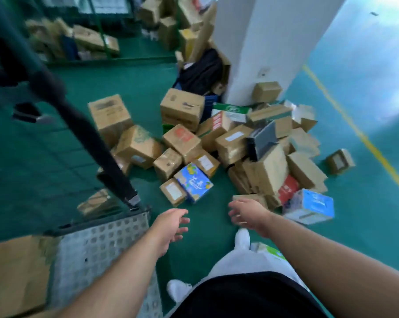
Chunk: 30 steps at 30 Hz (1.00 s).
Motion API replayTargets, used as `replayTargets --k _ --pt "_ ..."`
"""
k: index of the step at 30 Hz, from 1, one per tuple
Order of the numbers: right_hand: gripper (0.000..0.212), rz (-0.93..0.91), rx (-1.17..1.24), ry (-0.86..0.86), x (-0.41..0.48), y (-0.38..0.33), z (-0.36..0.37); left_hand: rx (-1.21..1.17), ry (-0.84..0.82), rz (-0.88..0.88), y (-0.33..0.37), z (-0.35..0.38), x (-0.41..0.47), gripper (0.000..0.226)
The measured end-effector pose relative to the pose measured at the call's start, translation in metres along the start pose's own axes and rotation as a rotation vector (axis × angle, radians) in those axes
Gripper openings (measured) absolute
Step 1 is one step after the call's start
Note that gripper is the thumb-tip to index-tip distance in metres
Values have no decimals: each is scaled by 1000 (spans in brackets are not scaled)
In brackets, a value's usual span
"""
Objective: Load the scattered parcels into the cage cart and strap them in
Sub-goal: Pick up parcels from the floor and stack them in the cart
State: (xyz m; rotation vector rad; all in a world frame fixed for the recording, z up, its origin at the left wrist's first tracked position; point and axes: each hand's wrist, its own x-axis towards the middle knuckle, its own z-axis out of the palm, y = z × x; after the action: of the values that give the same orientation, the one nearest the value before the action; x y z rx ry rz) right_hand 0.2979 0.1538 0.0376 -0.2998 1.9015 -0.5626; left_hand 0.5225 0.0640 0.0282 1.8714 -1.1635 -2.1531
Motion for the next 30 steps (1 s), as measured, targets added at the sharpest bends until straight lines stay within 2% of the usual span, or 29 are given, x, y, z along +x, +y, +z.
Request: replayTargets --k 3,7,12,18,23,30 --pt "20 68 107 -36 -3 11 -36 72 -37 1 24 30 8 20" --pt "13 57 147 26 0 28 -85 183 -64 -18 51 71 27 20" --pt "23 53 291 132 37 50 -145 297 -73 -52 92 136 62 22" --pt "24 151 209 103 112 50 -237 383 -41 -66 156 219 112 26" --pt "19 161 201 140 152 51 -305 428 -67 -54 208 291 132 27" --pt "18 261 255 161 187 69 -346 510 -136 -98 239 356 151 28"
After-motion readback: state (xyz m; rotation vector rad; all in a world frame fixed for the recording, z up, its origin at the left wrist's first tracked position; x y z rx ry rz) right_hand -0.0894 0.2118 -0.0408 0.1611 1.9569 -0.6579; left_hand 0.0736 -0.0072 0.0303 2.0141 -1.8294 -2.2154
